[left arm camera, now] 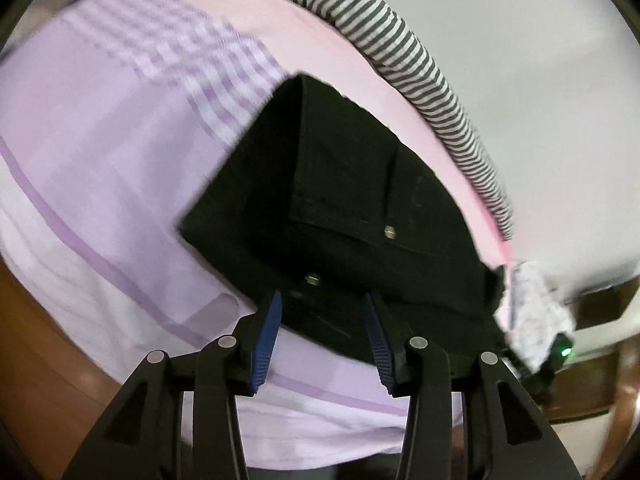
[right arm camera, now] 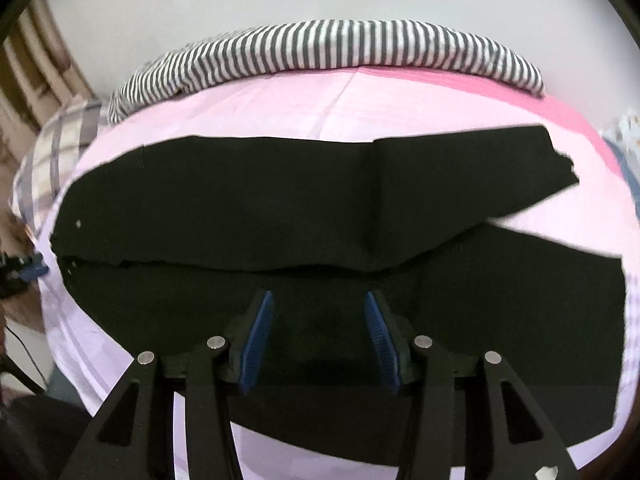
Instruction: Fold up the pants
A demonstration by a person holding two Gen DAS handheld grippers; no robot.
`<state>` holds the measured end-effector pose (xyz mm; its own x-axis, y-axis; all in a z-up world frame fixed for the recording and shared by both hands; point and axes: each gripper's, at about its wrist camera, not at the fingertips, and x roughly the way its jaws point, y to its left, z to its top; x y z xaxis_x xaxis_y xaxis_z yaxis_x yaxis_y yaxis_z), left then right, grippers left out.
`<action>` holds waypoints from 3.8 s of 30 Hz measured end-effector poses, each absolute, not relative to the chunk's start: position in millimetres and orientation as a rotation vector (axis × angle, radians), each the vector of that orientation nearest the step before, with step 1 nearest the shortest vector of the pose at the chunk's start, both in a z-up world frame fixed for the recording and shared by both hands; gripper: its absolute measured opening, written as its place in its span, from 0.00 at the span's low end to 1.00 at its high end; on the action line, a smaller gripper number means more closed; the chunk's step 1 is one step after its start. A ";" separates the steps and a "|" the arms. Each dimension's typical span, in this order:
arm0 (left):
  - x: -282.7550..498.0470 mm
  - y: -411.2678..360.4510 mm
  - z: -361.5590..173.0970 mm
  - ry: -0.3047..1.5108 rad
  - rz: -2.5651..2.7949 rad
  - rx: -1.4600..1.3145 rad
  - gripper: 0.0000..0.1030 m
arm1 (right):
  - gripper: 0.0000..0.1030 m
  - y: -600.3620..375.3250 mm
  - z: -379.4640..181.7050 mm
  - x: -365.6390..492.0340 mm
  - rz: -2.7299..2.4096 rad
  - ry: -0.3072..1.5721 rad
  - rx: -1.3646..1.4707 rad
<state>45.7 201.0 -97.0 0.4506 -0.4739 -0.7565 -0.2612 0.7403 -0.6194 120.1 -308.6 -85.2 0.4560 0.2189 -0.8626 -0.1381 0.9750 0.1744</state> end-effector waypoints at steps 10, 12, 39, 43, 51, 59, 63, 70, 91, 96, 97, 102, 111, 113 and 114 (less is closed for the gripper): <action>73.0 184.6 -120.2 1.098 -0.112 -0.898 0.43 | 0.45 -352.7 -94.0 108.4 0.159 1.048 0.371; 78.3 185.8 -125.7 1.096 -0.085 -0.913 0.43 | 0.46 -368.4 -98.3 107.4 0.132 1.032 0.452; 99.3 199.9 -115.4 1.078 -0.036 -0.882 0.20 | 0.16 -442.2 -136.8 178.8 0.068 0.978 0.913; 100.2 199.9 -116.9 1.083 -0.030 -0.881 0.20 | 0.16 -448.1 -127.0 186.3 0.057 0.951 0.911; 103.2 199.6 -120.0 1.098 -0.024 -0.870 0.20 | 0.15 -476.9 -121.4 210.3 -0.029 0.932 0.881; 105.4 200.9 -121.2 1.107 -0.022 -0.869 0.20 | 0.15 -508.5 -122.7 225.7 -0.095 0.908 0.896; 107.6 200.1 -121.7 1.113 -0.013 -0.859 0.20 | 0.05 -511.0 -114.6 230.9 -0.100 0.911 0.871; 117.5 201.5 -102.0 1.080 -0.039 -0.810 0.20 | 0.04 -503.8 -65.4 214.0 -0.130 0.847 0.776; 103.3 213.2 -100.2 1.199 -0.094 -0.522 0.19 | 0.04 -487.5 -74.8 47.2 -0.242 0.990 0.688; 96.8 213.1 -108.0 1.225 -0.096 -0.493 0.20 | 0.04 -481.8 -95.1 28.6 -0.262 1.038 0.677; 95.9 212.6 -108.7 1.224 -0.094 -0.482 0.20 | 0.04 -483.1 -97.4 25.5 -0.263 1.038 0.694; 91.9 212.6 -109.1 1.222 -0.102 -0.443 0.20 | 0.04 -483.4 -102.0 12.4 -0.269 1.056 0.695; 88.9 206.8 -114.3 1.229 -0.111 -0.395 0.20 | 0.04 -484.0 -124.4 10.6 -0.291 1.098 0.693; 89.2 203.2 -114.0 1.225 -0.106 -0.372 0.23 | 0.04 -486.1 -127.6 10.0 -0.286 1.090 0.719; 88.4 200.2 -111.9 1.214 -0.104 -0.347 0.25 | 0.04 -486.6 -127.8 9.7 -0.284 1.085 0.729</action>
<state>88.4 200.2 -111.9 0.3516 -0.2621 -0.8987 -0.1061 0.9427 -0.3164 9.7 -486.6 -127.8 0.4597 0.1333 -0.8780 0.5467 0.7367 0.3981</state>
